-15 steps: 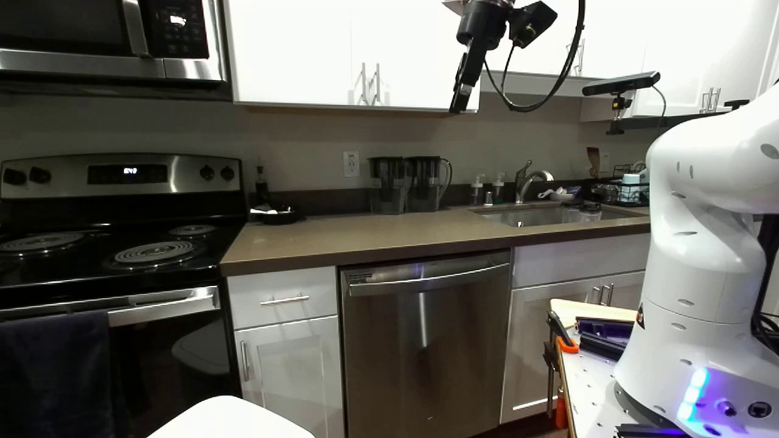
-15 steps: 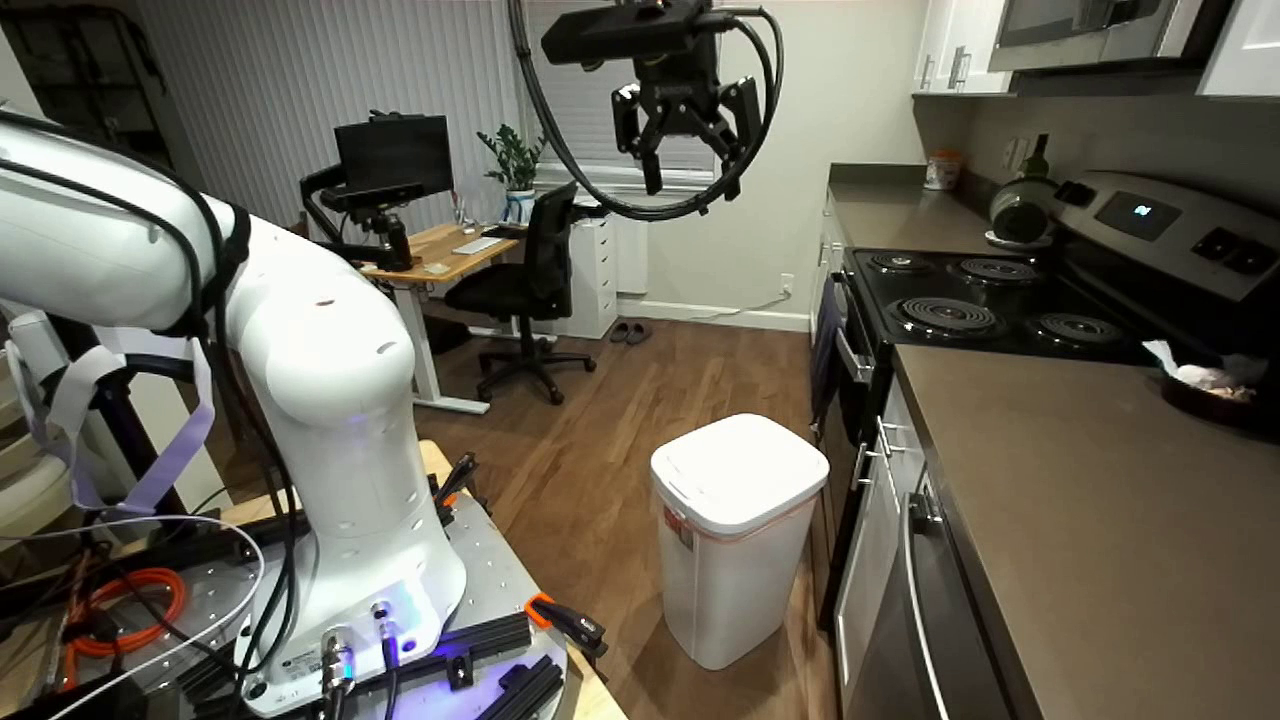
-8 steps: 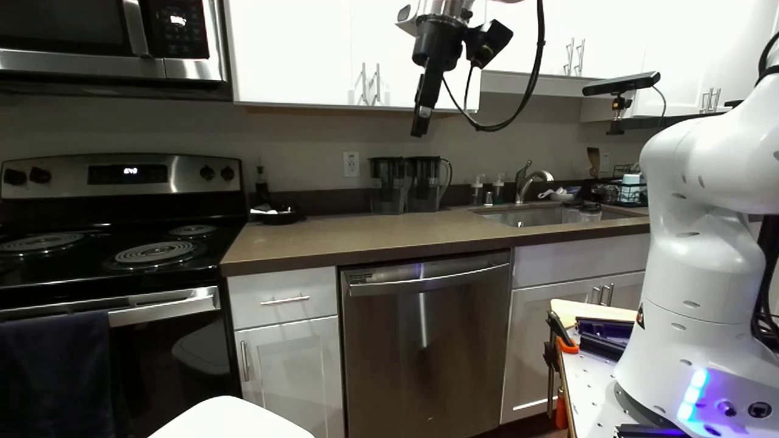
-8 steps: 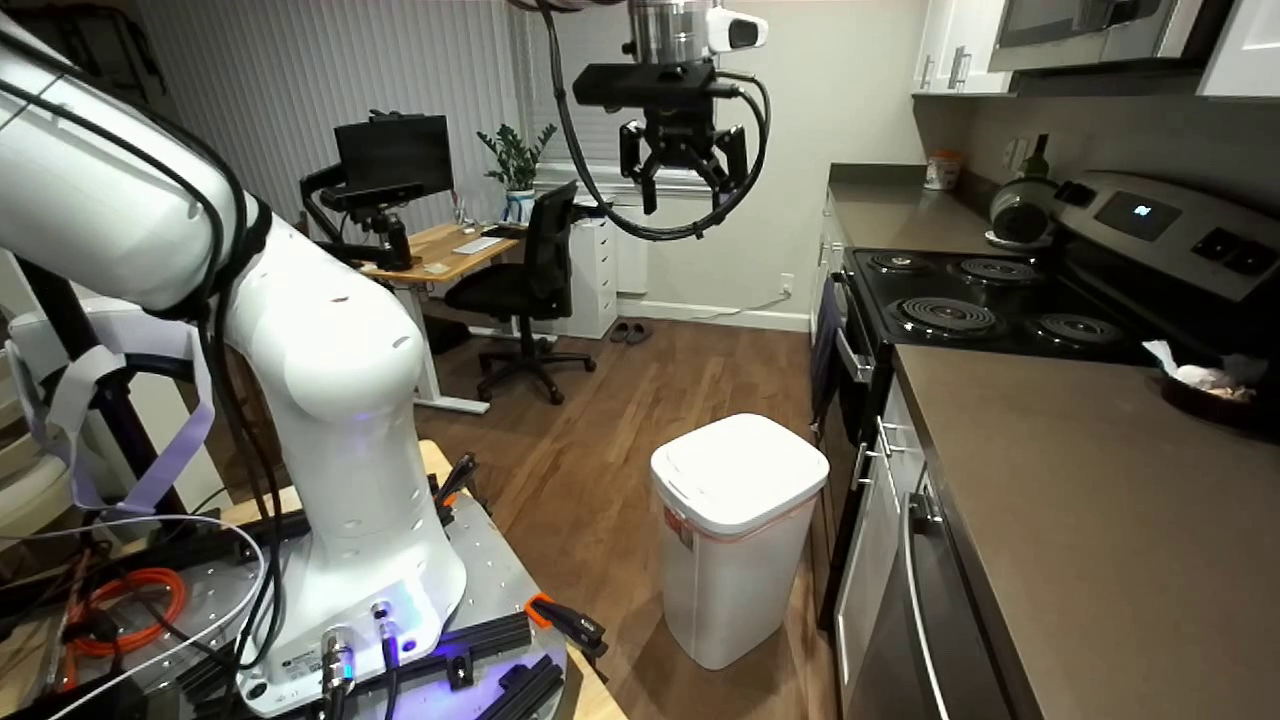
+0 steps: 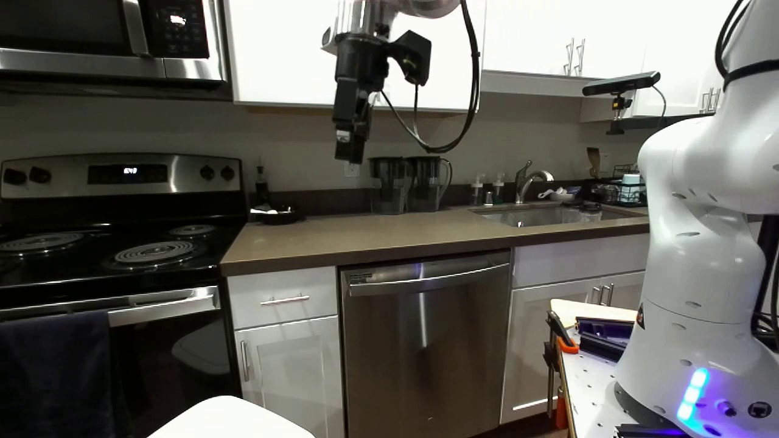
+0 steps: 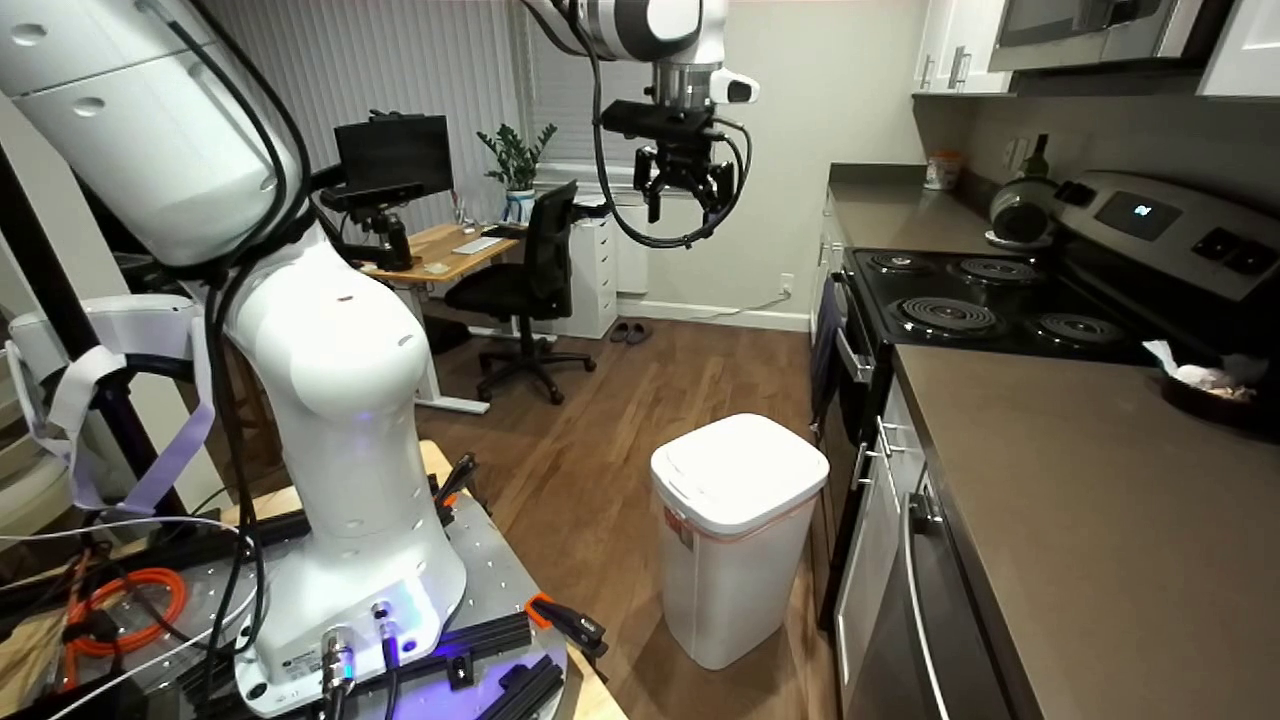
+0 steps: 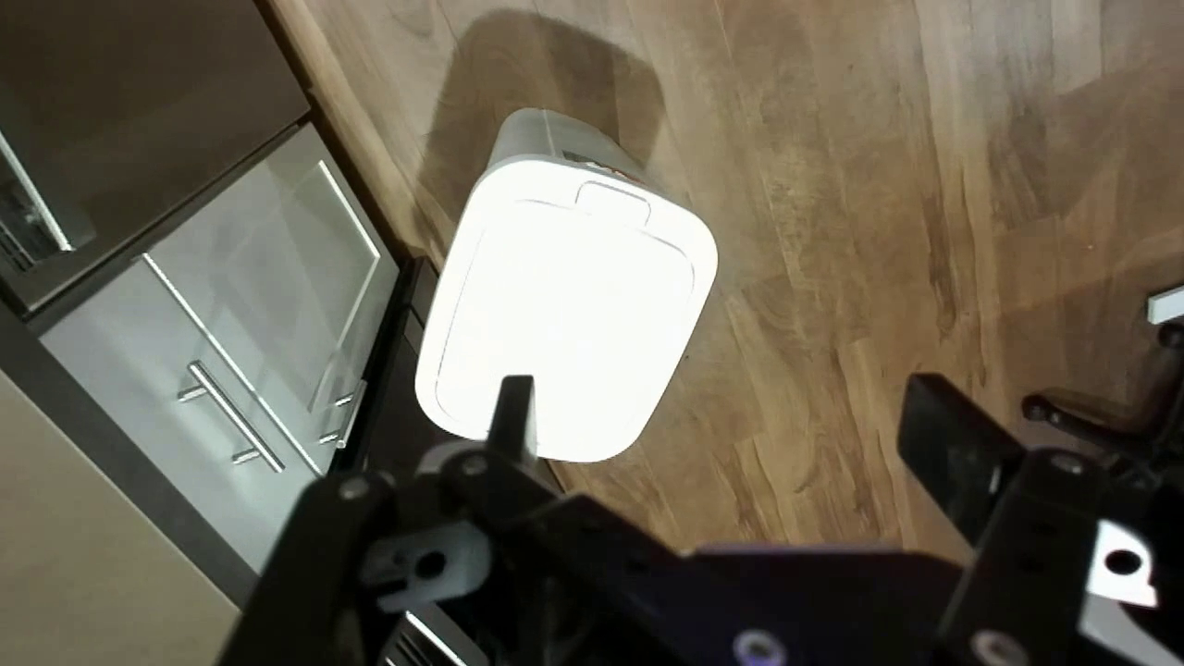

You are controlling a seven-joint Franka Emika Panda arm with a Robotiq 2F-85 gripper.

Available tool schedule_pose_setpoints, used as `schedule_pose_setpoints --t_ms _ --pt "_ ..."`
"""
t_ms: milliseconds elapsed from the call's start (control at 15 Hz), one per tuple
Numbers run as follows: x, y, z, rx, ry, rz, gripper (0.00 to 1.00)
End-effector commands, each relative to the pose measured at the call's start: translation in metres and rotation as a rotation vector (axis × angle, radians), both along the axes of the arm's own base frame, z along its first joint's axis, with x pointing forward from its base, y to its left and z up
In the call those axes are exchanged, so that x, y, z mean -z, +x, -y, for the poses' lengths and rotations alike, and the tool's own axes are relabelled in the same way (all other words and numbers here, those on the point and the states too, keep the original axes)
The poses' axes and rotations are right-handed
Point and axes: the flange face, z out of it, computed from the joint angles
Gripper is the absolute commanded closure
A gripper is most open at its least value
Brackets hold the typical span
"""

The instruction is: Open the bin

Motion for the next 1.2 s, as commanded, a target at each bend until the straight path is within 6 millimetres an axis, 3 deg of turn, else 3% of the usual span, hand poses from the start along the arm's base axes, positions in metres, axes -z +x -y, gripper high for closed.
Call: schedule_pose_setpoints --t_ms 0,200,467,867,1133 --pt "0.018 0.05 -0.045 0.078 0.014 -0.009 0.0" --pt "0.043 0.078 -0.082 0.129 0.012 -0.004 0.0" --pt "0.083 0.111 -0.114 0.194 0.02 0.017 0.0" --pt "0.15 0.16 -0.124 0.248 0.001 0.014 0.0" --pt "0.181 0.193 -0.12 0.232 -0.011 -0.012 0.0"
